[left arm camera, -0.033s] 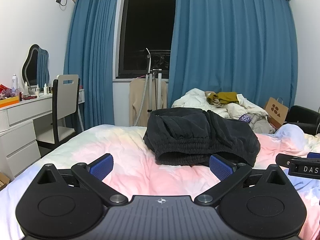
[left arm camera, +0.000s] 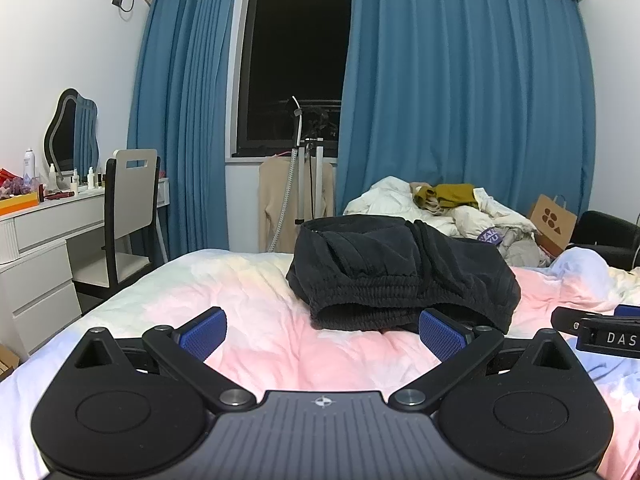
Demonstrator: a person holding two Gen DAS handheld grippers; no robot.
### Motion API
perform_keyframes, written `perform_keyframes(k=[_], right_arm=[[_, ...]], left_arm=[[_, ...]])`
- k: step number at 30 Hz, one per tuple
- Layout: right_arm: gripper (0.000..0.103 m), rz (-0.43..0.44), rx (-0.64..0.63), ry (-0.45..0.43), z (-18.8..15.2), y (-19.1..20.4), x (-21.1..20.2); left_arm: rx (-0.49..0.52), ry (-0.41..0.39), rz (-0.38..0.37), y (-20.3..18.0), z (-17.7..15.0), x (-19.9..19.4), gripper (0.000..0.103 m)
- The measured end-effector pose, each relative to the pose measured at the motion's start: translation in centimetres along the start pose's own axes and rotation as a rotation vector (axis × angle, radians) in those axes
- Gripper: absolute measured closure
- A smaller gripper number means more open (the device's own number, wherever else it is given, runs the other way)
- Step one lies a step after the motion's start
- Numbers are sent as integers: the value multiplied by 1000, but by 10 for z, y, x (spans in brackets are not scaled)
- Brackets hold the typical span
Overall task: Fold clothes
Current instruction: 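Move both grippers toward the black sweatpants on the bed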
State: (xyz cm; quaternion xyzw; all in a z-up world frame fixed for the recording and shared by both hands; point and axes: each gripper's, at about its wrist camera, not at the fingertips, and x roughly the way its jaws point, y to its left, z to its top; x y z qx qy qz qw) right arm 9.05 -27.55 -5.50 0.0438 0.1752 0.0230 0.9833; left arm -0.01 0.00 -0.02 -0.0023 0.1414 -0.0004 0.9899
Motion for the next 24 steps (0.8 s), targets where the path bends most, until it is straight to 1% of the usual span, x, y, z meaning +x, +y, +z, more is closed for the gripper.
perform_keyframes(k=[3,8,10,14,24], right_arm=[[0,1,-2,-2,0,5,0],[0,8,0,-2,0,-1,3],[0,9,0,-3,0,-4,2],[0,3,-5,-3,-3,3,4],[0,4,-3,4,-2,-2,5]], left_arm=[[-3,-7,-3,0,0,0,0],[-32,-12,-39,2,3,-9,0],[-27,-11,-36,0,5,-9,0],[-23,-15,-34,-2,1,-3,0],[-65,-14,-55,4,1,-2,0]])
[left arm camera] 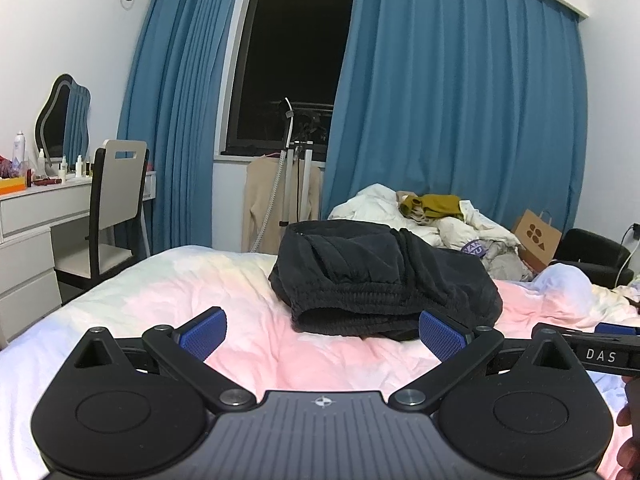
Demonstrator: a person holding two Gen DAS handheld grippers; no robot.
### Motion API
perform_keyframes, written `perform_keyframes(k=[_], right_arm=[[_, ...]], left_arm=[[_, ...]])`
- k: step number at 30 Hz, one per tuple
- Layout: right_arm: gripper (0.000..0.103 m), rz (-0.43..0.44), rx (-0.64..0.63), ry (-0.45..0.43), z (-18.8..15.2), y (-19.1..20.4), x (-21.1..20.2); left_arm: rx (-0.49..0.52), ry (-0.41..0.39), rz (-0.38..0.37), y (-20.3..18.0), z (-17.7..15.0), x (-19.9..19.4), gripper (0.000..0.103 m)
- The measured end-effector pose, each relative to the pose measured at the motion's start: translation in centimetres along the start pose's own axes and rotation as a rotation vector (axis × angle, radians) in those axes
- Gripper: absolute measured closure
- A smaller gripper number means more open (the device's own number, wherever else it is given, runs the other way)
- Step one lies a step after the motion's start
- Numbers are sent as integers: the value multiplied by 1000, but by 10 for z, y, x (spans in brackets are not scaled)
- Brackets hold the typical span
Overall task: Fold clothes
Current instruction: 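Move both grippers toward the black sweatpants on the bed, then close the left gripper on the sweatpants waistband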
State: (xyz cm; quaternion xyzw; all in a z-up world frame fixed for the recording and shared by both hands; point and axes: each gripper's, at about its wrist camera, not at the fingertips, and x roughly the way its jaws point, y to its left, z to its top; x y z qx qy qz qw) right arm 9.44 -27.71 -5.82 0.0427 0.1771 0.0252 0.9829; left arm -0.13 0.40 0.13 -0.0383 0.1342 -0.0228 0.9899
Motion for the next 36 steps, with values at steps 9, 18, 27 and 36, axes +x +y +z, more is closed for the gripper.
perform_keyframes(k=[9,18,27,36], right_arm=[[0,-1,0,3,0,1,-2],[0,-4,10,11,3,0,-3],[0,-33,27,42,2,-5,0],[0,-23,52,77,-1,-15,15]], left_arm=[[-33,12,-5,4,0,2,0],[49,38,-14,-7,-7,6,0],[76,87,9,-8,-11,44,0],[160,201,62,-14,-20,159,4]])
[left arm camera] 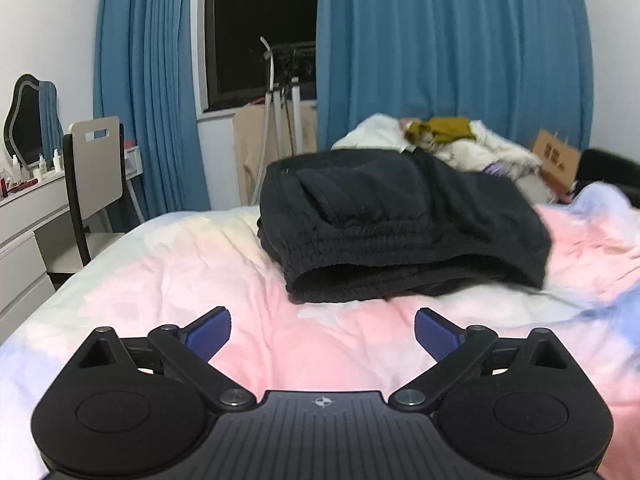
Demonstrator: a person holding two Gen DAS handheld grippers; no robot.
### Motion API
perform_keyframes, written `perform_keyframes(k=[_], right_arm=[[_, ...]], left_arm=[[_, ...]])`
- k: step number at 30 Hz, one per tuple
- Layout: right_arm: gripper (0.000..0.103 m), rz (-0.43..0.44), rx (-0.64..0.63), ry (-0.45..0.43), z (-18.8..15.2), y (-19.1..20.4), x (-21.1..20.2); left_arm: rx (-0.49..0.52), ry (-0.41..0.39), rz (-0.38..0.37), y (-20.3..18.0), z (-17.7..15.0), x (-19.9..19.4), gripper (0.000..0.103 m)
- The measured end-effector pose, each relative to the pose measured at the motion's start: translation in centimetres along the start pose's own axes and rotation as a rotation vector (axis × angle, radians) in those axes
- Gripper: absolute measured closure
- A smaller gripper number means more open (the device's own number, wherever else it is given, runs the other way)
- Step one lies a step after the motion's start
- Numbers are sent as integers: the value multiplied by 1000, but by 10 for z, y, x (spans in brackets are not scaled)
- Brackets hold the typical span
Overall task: Fold clothes
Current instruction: 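Close the left gripper on the sweatpants waistband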
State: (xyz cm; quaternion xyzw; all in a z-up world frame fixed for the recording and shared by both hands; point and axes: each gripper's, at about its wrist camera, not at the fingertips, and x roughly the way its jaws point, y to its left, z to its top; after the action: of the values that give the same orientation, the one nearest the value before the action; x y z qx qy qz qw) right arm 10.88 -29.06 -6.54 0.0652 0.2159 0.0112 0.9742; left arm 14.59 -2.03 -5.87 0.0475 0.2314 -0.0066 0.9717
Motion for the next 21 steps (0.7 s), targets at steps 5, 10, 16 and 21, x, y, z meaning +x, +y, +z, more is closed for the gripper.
perform_keyframes(k=[5,10,16,21], right_arm=[[0,3,5,22,-1,-5,20],[0,-20,-16,45,-6,-6,46],[0,-32,-8,38,-9,-5,74],[0,-72,52,-14,-6,-19,85]], left_arm=[[45,17,72,4,-3,76,9],[-14,35,67,22,-3,123,15],[-10,2,45,28,13,153,61],[-78,-80,34,30,27,132,94]])
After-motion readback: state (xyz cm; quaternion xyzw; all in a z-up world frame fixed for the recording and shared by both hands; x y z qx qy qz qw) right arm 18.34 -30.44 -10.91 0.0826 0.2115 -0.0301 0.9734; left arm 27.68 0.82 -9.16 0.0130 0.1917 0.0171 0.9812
